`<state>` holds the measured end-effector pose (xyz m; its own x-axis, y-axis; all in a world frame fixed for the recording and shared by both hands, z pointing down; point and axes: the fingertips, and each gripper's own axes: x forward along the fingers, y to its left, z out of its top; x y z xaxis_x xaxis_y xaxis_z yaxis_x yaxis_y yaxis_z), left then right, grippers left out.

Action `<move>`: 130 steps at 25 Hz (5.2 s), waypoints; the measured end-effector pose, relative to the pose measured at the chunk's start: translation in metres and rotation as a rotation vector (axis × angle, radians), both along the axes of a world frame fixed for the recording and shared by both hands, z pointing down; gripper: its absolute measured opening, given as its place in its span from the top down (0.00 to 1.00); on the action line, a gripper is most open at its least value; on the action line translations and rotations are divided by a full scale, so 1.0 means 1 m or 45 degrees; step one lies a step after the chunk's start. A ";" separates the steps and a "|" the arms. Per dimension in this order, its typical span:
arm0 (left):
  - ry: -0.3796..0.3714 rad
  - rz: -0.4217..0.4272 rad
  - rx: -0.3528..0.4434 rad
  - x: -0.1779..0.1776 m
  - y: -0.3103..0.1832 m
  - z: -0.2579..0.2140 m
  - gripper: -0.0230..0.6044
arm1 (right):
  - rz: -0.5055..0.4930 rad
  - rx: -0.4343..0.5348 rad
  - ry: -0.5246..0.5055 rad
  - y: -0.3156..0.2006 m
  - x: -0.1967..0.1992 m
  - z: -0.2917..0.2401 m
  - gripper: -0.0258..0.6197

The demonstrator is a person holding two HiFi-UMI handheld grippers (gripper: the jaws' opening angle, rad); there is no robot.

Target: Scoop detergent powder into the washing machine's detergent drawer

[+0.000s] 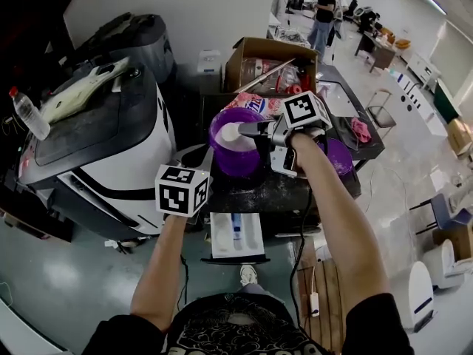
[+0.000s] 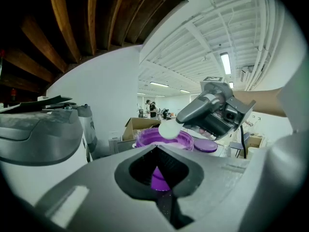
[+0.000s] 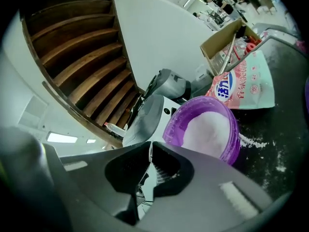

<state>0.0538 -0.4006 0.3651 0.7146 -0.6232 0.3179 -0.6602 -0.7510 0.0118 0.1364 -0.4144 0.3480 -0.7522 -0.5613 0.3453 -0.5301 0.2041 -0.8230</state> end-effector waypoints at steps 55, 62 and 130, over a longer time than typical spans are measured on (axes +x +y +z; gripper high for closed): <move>0.019 0.004 0.019 -0.073 0.146 0.033 0.96 | 0.188 -0.009 -0.523 0.179 -0.069 0.058 0.90; 0.012 -0.116 0.009 -0.076 0.162 0.043 0.96 | 0.100 -0.019 -0.551 0.194 -0.071 0.074 0.90; -0.042 -0.399 -0.152 -0.114 0.207 0.112 0.96 | -0.765 0.628 1.244 0.185 -0.106 0.208 0.91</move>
